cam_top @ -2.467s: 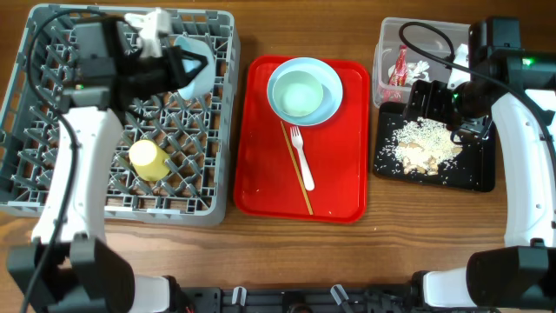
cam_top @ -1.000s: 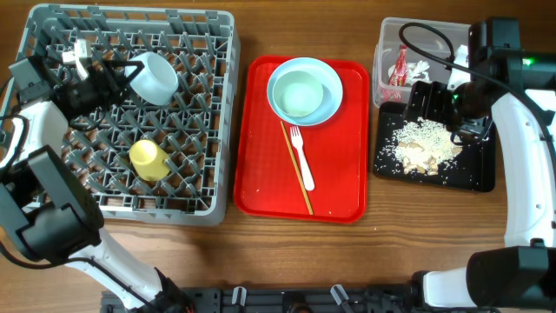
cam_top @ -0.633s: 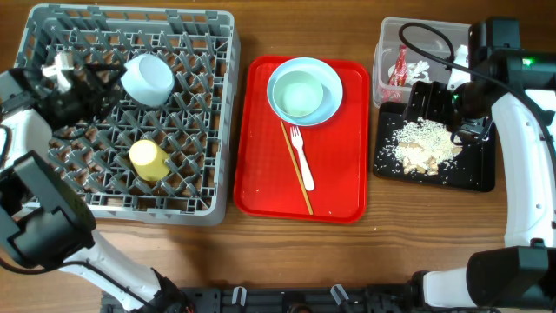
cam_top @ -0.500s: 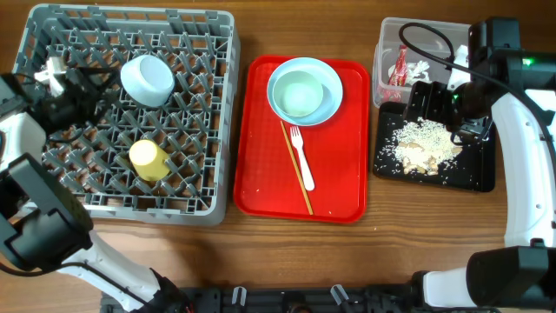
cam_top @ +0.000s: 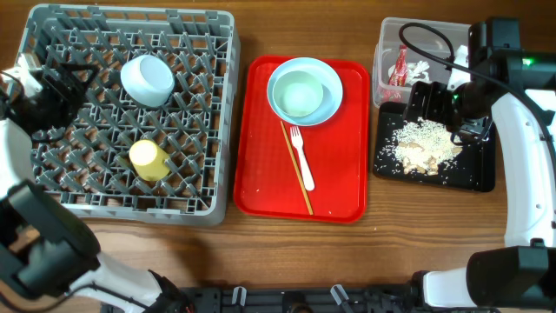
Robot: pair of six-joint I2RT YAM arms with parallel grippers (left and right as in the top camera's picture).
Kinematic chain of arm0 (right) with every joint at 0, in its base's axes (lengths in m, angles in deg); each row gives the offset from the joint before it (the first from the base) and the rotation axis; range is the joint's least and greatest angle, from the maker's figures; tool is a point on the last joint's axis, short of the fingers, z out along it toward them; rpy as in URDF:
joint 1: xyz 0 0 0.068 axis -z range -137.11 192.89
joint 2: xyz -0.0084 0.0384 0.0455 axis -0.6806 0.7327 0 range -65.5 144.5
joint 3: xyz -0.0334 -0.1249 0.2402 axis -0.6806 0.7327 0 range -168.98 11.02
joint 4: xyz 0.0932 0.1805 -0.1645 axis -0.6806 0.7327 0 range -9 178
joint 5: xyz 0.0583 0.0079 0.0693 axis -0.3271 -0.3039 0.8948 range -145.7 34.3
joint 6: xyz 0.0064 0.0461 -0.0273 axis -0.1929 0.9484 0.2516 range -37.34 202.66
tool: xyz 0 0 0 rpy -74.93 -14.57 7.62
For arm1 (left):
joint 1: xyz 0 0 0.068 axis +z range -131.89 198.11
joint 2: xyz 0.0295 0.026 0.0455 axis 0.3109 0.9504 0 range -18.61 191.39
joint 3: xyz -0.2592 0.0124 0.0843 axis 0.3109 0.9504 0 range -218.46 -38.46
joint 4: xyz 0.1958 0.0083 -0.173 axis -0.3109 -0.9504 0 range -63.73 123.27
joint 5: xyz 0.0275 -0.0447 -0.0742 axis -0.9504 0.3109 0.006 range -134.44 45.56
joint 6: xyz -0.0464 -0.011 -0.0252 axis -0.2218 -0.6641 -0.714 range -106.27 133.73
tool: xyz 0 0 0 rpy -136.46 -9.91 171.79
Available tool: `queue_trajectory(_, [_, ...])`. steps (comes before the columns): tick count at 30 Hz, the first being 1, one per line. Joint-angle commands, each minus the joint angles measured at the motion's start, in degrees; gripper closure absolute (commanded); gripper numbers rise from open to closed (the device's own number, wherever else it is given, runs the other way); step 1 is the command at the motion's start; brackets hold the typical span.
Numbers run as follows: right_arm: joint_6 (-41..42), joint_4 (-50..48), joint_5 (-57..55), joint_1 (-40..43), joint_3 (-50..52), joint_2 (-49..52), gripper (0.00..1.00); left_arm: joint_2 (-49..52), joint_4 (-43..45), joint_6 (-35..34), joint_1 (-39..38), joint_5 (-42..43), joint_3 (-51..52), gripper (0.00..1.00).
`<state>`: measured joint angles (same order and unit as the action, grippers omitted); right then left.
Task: Sort waste into correct bins and load items into the dishwasher rack
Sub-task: 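Reach the left gripper to the large light-blue bowl on the red tray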
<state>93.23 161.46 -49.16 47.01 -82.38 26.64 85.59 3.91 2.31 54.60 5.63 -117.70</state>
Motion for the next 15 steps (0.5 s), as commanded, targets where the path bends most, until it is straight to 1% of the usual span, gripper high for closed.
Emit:
queue_trajectory(1, [0.09,0.17,-0.61,0.02,-0.96,-0.61,0.0,-7.54,-1.44,0.72,-2.51,-5.79,-0.66,0.0])
queue_trajectory(5, [1.68,-0.07,-0.59,0.02,-0.96,-0.61,0.0,-13.03,-2.25,0.74,-10.93,-12.41,-0.66,0.0])
queue_trajectory(8, [1.7,-0.04,-0.59,0.02,-0.96,-0.61,0.0,-15.08,-2.05,0.72,-19.21,-17.55,-0.66,0.0])
queue_trajectory(12, [2.8,0.15,-0.66,0.02,-0.96,-0.61,0.0,-14.93,-1.49,1.05,-31.3,-24.92,-0.63,0.0])
queue_trajectory(15, [4.92,0.22,-0.68,0.04,-0.96,-0.61,0.0,-13.73,-0.63,4.9,-41.11,-32.17,-0.63,0.0])
